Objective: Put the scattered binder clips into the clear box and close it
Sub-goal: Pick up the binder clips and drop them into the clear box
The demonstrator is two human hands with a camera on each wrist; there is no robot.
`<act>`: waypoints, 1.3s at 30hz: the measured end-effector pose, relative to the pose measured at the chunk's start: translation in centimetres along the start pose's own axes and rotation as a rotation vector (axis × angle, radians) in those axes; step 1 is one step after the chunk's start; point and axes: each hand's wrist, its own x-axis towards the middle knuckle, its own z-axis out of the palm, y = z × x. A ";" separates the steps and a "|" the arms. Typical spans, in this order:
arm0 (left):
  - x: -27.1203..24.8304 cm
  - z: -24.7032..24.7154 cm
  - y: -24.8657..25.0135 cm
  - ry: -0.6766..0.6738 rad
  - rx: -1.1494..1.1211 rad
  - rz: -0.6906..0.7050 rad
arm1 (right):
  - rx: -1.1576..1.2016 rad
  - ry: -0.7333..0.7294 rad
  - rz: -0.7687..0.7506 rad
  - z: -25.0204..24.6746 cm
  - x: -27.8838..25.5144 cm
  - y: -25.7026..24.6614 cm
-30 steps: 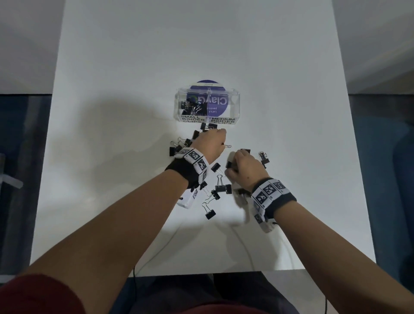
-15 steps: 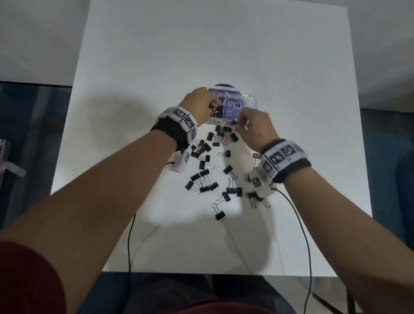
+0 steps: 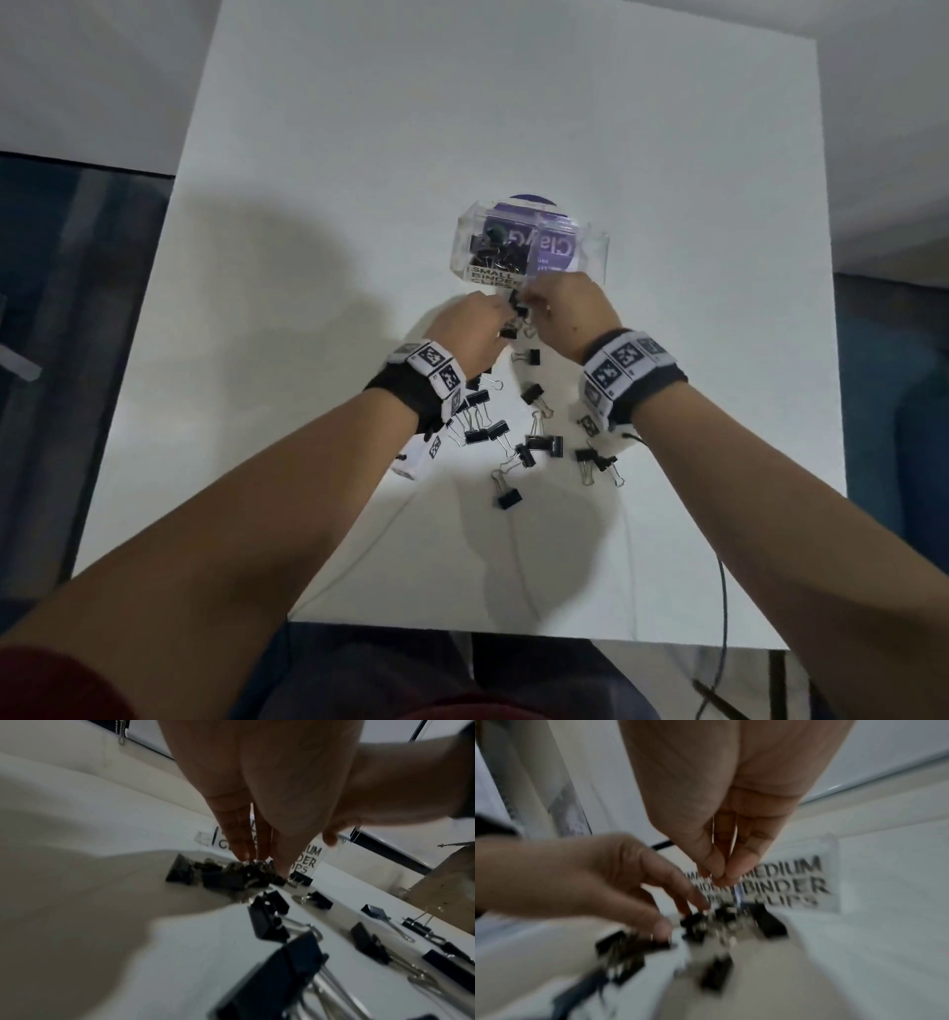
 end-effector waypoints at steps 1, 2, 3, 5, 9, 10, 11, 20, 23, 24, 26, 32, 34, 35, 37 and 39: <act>0.0 0.1 0.0 0.007 0.007 0.006 | -0.018 -0.033 -0.026 1.0 -0.7 0.5; -0.1 0.2 -0.2 0.003 0.019 0.012 | -0.044 -0.071 -0.049 1.8 -1.3 0.9; -0.2 0.4 -0.4 -0.013 0.045 0.025 | -0.061 -0.088 -0.070 2.7 -1.8 1.3; -0.6 0.6 -1.0 -0.053 0.107 0.056 | -0.044 -0.048 -0.064 4.0 -3.0 1.8; -1.3 0.8 -1.4 -0.073 0.145 0.088 | -0.038 0.037 -0.037 5.3 -5.1 2.1; -1.3 0.9 -1.3 -0.062 0.161 0.105 | -0.017 0.048 -0.043 5.4 -5.4 2.2; -1.3 1.1 -1.1 -0.042 0.172 0.116 | 0.019 0.068 -0.044 5.3 -5.6 2.1; -0.6 2.9 1.0 -0.060 0.110 -0.012 | 0.054 -0.012 0.004 4.3 -4.9 2.3; -0.4 3.0 1.3 -0.082 0.119 -0.028 | 0.026 -0.106 0.040 3.9 -4.5 2.4; -0.4 3.0 1.3 -0.090 0.118 -0.027 | 0.018 -0.133 0.052 3.8 -4.4 2.6; -0.4 3.1 1.2 -0.103 0.092 -0.025 | 0.001 -0.183 0.080 3.6 -4.0 3.1; -1.1 2.5 0.9 0.063 -0.287 -0.167 | -0.057 -0.281 0.022 2.9 -4.5 3.2; -1.2 2.0 0.9 0.168 -0.407 -0.243 | -0.088 -0.264 0.003 3.1 -5.0 3.0; -1.0 1.8 0.8 0.201 -0.418 -0.285 | -0.091 -0.261 0.005 3.3 -5.2 3.0; -0.4 1.4 0.8 0.197 -0.389 -0.348 | -0.097 -0.257 0.014 3.6 -5.5 2.8; 0.4 1.1 1.0 0.141 -0.312 -0.355 | -0.111 -0.253 0.016 3.8 -5.6 2.8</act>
